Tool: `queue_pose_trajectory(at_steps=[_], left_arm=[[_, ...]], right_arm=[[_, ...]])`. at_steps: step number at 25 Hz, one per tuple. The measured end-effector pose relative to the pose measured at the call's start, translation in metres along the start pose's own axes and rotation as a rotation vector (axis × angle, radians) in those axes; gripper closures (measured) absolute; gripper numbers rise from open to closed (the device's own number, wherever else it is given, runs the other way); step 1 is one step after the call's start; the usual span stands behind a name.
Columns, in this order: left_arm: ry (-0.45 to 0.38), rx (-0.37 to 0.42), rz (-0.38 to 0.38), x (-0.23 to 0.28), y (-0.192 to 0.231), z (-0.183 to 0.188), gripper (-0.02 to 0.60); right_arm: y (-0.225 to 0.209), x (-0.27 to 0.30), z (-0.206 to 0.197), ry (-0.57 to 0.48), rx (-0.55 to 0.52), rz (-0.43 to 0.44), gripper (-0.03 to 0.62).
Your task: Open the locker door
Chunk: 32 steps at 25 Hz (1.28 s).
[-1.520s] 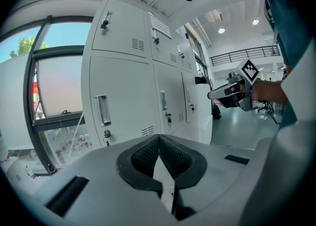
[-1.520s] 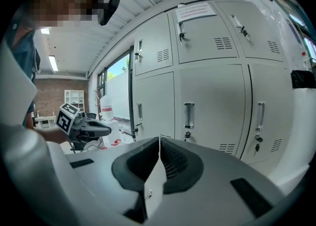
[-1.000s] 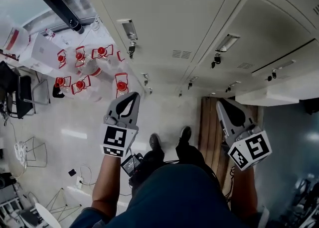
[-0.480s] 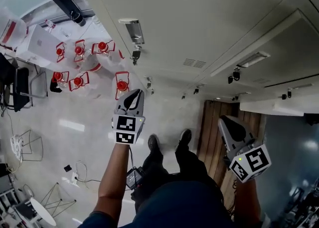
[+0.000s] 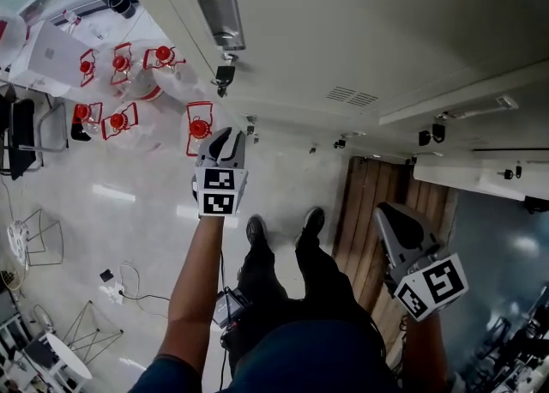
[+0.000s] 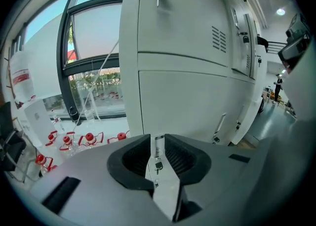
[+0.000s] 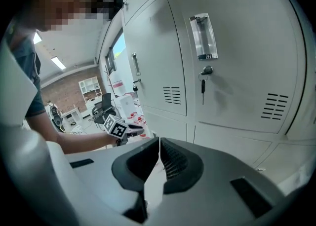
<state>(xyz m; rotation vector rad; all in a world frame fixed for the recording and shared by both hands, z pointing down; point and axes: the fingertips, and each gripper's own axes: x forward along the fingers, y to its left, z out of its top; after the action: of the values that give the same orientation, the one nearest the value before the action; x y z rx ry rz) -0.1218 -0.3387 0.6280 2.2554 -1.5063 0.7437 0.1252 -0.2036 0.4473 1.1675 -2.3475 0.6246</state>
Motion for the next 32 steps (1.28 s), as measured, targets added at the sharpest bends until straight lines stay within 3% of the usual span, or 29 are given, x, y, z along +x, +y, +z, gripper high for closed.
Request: queue_pose_trajectory(at_steps=[9, 19, 29, 32], left_arm=[[0.059, -0.056, 0.057, 0.059, 0.013, -0.04, 0.432], [0.077, -0.12, 0.135, 0.098, 0.024, -0.053, 0.38], [0.06, -0.228, 0.217, 0.107, 0.029, -0.052, 0.39], [0.049, -0.231, 0.228, 0.105, 0.024, -0.052, 0.445]], right_arm=[[-0.01, 0.018, -0.033, 0.063, 0.026, -0.01, 0.557], [-0.011, 0.031, -0.055, 0.107, 0.041, -0.016, 0.557], [-0.008, 0.04, -0.066, 0.126, 0.048, -0.011, 0.557], [-0.007, 0.04, -0.065, 0.123, 0.048, -0.012, 0.557]])
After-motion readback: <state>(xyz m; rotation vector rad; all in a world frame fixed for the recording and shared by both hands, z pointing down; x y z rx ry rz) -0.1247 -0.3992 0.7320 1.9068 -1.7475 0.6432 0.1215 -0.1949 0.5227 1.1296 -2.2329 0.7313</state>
